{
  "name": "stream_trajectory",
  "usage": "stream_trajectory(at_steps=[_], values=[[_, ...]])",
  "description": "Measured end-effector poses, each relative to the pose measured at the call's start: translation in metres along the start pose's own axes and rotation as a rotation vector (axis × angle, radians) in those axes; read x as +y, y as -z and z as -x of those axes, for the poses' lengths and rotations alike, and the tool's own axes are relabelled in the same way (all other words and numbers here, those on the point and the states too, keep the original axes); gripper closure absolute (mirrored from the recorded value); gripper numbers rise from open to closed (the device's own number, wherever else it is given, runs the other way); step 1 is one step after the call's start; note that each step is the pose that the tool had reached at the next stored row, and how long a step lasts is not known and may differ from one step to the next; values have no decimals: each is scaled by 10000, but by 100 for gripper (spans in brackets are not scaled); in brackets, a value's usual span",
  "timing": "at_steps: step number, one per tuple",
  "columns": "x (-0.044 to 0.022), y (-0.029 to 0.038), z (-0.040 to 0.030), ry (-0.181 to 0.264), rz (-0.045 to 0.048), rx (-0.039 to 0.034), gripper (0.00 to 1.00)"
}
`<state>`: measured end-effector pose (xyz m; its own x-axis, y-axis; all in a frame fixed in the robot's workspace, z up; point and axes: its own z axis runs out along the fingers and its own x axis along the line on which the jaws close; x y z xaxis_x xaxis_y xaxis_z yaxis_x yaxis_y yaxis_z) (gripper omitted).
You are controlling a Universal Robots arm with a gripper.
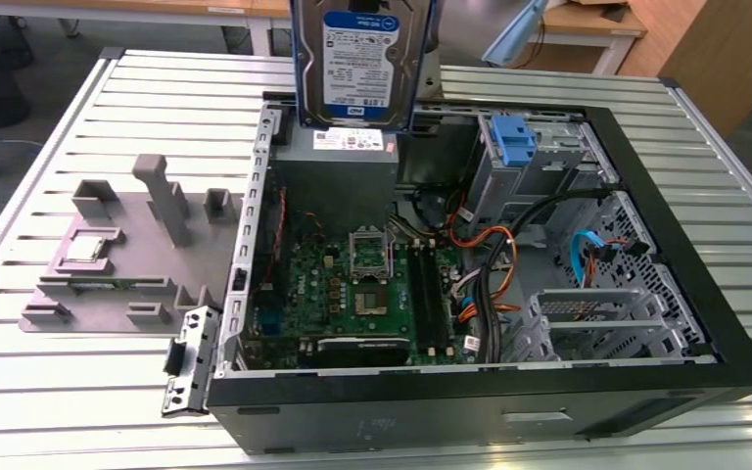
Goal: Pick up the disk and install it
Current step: 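Pick up the disk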
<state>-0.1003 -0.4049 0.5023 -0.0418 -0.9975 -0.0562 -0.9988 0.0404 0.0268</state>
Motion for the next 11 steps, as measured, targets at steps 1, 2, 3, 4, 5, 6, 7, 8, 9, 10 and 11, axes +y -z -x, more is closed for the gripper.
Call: stream_trajectory(at_steps=[1,2,3,4,5,6,7,8,9,10,11], values=[[0,-1,-10,0,0,1,65],[-1,-2,-16,0,0,1,65],[-1,-4,-19,-1,-1,-1,65],[-1,-5,-20,-2,0,0,65],[-5,-5,-21,0,1,1,65],[-9,-7,-21,1,0,0,65],[-15,-8,-21,0,0,0,65],[-25,-8,-20,0,0,0,65],[-37,-9,-20,0,1,1,65],[-49,-9,-19,-1,1,1,65],[-63,-10,-19,-1,1,1,65]])
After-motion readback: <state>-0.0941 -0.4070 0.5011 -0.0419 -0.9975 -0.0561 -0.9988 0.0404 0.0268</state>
